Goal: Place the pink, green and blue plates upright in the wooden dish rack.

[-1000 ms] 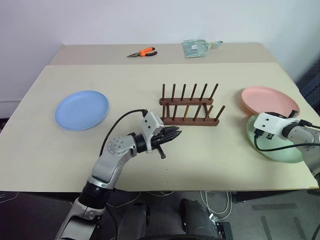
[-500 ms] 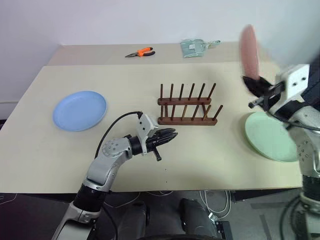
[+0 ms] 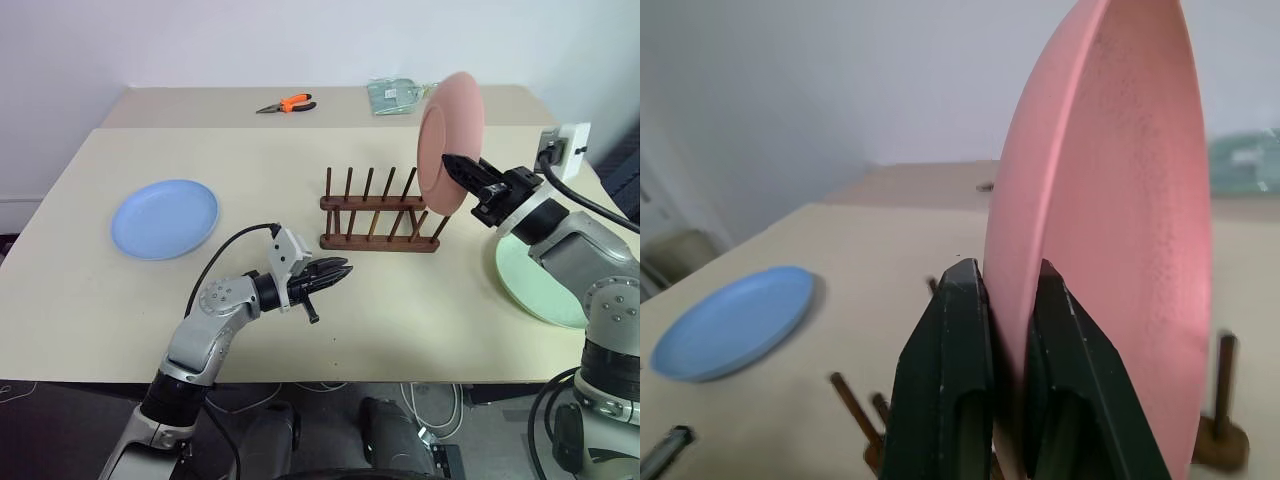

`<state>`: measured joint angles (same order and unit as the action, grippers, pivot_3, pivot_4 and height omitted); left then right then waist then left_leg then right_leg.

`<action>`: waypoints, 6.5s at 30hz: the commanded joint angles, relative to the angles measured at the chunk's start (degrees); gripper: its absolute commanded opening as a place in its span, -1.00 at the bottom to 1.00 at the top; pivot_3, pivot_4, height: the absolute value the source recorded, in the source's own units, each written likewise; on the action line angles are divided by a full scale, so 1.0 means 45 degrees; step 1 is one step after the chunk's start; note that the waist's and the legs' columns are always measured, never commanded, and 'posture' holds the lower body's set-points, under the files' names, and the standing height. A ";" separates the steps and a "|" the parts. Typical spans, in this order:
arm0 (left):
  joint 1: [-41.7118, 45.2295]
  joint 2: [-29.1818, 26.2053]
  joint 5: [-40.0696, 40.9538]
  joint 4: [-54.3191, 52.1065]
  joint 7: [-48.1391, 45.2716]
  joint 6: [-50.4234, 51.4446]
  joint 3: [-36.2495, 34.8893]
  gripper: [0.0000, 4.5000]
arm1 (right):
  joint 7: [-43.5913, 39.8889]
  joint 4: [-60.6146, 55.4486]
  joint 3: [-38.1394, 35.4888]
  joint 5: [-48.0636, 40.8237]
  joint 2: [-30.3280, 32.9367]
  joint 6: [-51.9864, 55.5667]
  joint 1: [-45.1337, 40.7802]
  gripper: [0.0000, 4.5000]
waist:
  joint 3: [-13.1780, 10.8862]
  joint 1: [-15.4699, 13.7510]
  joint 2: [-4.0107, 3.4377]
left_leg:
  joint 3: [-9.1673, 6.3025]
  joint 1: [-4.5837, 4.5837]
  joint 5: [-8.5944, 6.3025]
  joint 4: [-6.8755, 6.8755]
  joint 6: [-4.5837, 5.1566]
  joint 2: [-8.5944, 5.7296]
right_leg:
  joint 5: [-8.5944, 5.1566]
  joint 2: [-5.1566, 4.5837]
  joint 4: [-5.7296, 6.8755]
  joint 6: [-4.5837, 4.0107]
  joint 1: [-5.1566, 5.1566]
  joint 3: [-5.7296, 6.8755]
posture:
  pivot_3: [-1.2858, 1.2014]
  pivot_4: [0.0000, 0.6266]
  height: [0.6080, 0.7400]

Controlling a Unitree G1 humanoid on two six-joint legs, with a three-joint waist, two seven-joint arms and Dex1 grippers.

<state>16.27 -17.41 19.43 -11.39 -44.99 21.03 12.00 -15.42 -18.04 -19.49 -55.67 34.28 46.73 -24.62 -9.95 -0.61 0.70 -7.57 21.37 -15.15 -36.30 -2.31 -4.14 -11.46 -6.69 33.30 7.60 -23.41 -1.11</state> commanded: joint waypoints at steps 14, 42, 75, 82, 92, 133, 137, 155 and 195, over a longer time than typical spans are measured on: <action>0.0437 0.0015 0.0159 0.0212 -0.0748 -0.0106 0.0343 -0.72 | -0.1147 -0.0930 -0.3428 0.2795 0.2415 -0.1597 0.4076 0.16 | 0.0012 -0.0104 -0.0007 | 0.0003 0.0006 -0.0008 0.0008 0.0013 -0.0006 | -0.0007 -0.0003 -0.0025 0.0011 0.0012 0.0004 | 0.03 -0.52 1.00; 0.0645 0.0060 -0.0034 0.0708 -0.1308 -0.0373 0.0819 -0.72 | -0.1955 -0.0899 0.0422 0.9878 0.2150 -0.4467 0.7365 0.06 | 0.0013 -0.0028 -0.0007 | 0.0043 0.0002 -0.0009 -0.0011 0.0013 0.0001 | -0.0038 -0.0013 -0.0015 0.0056 0.0007 -0.0024 | 0.03 -0.52 1.00; 0.0509 -0.0596 -0.0711 0.1710 -0.0698 -0.1651 -0.0338 -0.72 | 0.1477 -0.2559 -0.2838 -0.2008 -0.1195 -0.1071 -0.2835 -0.99 | 0.0005 -0.0057 -0.0013 | -0.0058 0.0007 -0.0008 0.0028 0.0012 0.0010 | 0.0011 0.0002 -0.0010 0.0044 0.0003 0.0048 | 0.03 -0.52 1.00; 0.0056 -0.1575 -0.0541 0.2067 -0.1013 -0.2192 -0.1314 -0.72 | 0.6106 -0.2681 -0.0260 -0.7085 -0.3691 -0.1696 -0.4054 -0.99 | -0.0005 0.0144 -0.0042 | -0.0050 0.0001 -0.0008 0.0038 0.0012 0.0007 | -0.0004 -0.0010 -0.0003 0.0005 -0.0022 0.0011 | 0.03 -0.52 1.00; -0.0506 -0.1856 -0.0307 0.1701 -0.1115 -0.2151 -0.1829 -0.72 | 0.7781 -0.1742 0.1506 -0.6081 -0.4254 -0.1874 -0.2621 -0.99 | -0.0005 0.0303 -0.0043 | -0.0023 0.0007 -0.0007 0.0041 0.0011 0.0000 | 0.0004 -0.0001 0.0010 0.0021 -0.0038 0.0010 | 0.03 -0.52 1.00; 0.3318 0.0611 0.4668 0.3465 1.3621 0.6814 -1.3590 -0.26 | -0.1710 -0.2169 0.6252 0.5928 -0.1652 -0.3825 -0.3133 1.00 | 0.0001 0.0049 0.0113 | -0.0051 0.0007 0.0016 0.0038 -0.0037 -0.0009 | 0.0019 0.0001 0.0039 0.0060 -0.0049 0.0037 | 0.03 -0.52 1.00; 0.3481 0.0438 0.4626 0.4063 1.3884 0.6395 -1.3446 -0.96 | -0.2048 -0.2180 0.6196 0.5971 -0.1580 -0.3534 -0.3073 1.00 | 0.0003 0.0055 0.0117 | -0.0052 0.0008 0.0018 0.0039 -0.0040 -0.0008 | 0.0020 0.0004 0.0038 0.0058 -0.0048 0.0038 | 0.03 -0.52 1.00; 0.7116 -0.0319 0.4411 0.0008 1.0144 0.6538 -0.7028 -0.99 | -0.2702 0.4481 1.0772 1.6366 -0.1491 -0.9844 -0.6409 0.89 | -0.0015 0.0446 0.0148 | -0.0020 0.0010 0.0033 0.0070 -0.0068 0.0000 | 0.0023 0.0011 0.0035 0.0053 -0.0082 0.0015 | 0.03 -0.52 1.00; -0.1125 -0.1914 0.0074 0.0923 0.2116 -0.2588 -0.2655 0.38 | 0.5850 -0.3381 0.1008 0.0178 -0.9229 0.2572 -0.3334 -1.00 | -0.0045 0.0374 0.0140 | -0.0051 0.0022 0.0045 0.0157 -0.0082 0.0019 | 0.0020 0.0059 0.0165 -0.0055 -0.0223 -0.0039 | 0.03 -0.52 1.00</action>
<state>11.53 -25.66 18.53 -5.17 -33.74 9.68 0.04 9.50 -30.73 -15.55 -52.63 -6.98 58.09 -39.70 -10.16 1.07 1.33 -7.79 21.44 -14.94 -35.60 -2.68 -4.05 -11.37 -6.43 34.03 7.35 -24.37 -1.29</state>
